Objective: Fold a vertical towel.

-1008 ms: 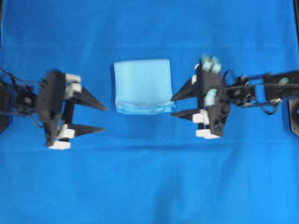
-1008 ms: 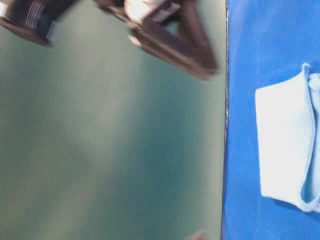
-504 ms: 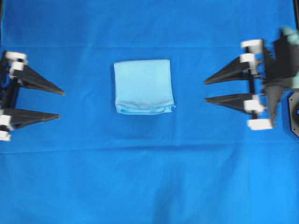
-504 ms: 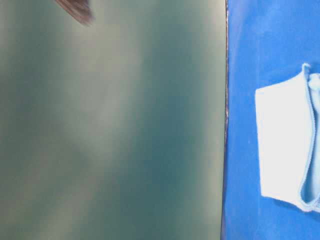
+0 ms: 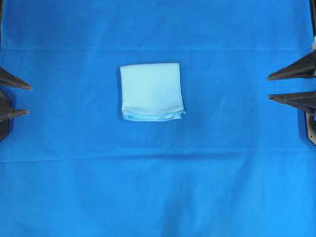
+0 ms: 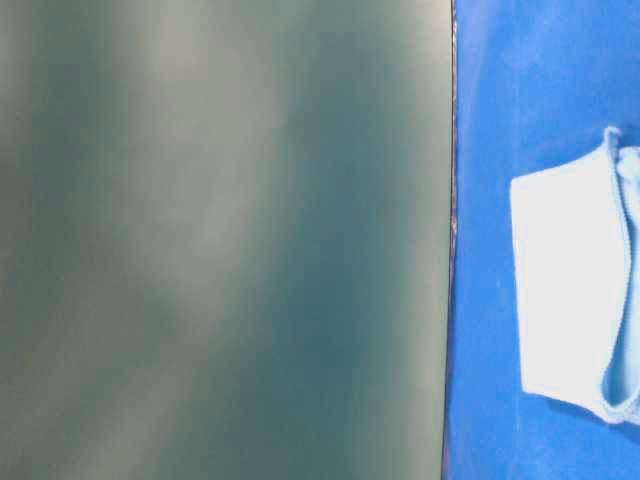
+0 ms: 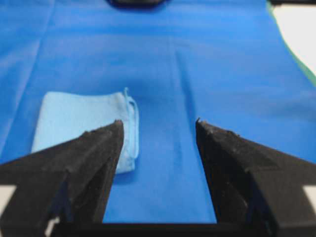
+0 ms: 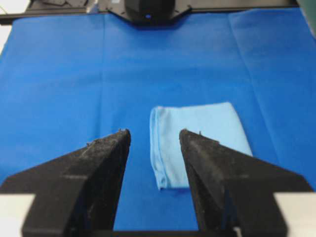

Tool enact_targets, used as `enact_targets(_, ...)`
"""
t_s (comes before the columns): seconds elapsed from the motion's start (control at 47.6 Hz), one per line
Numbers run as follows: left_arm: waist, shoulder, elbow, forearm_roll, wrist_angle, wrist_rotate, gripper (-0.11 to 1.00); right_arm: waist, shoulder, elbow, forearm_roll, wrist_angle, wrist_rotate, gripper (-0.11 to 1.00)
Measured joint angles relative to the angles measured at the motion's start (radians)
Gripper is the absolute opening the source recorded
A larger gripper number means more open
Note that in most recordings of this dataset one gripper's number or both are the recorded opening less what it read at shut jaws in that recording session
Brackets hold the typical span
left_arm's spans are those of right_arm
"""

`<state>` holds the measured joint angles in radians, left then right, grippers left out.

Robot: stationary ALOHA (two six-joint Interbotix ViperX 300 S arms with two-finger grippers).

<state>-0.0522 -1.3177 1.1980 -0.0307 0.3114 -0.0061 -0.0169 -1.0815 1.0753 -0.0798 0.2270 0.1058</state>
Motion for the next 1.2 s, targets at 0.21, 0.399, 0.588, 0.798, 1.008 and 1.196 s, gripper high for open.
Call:
enact_targets(0.21, 0.006, -0.087, 0.058, 0.000, 0.038, -0.008, 0.57, -0.018, -0.138, 0.164, 0.008, -0.055, 0.015, 0.52)
enact_targets(0.399, 0.026, -0.097, 0.077, 0.000, 0.040, -0.009, 0.57, -0.035, -0.166, 0.224, 0.011, -0.071, 0.026, 0.52)
enact_targets(0.588, 0.031, -0.098, 0.080, 0.000, 0.040, -0.009, 0.57, -0.041, -0.166, 0.225, 0.009, -0.069, 0.026, 0.52)
enact_targets(0.798, 0.031, -0.098, 0.081, 0.000, 0.041, -0.009, 0.57, -0.041, -0.167, 0.224, 0.011, -0.066, 0.026, 0.52)
enact_targets(1.008, 0.031, -0.098, 0.081, 0.000, 0.041, -0.009, 0.57, -0.041, -0.167, 0.224, 0.009, -0.063, 0.026, 0.52)
enact_targets(1.196, 0.031, -0.098, 0.083, 0.000, 0.040, -0.009, 0.57, -0.041, -0.167, 0.224, 0.011, -0.063, 0.026, 0.52)
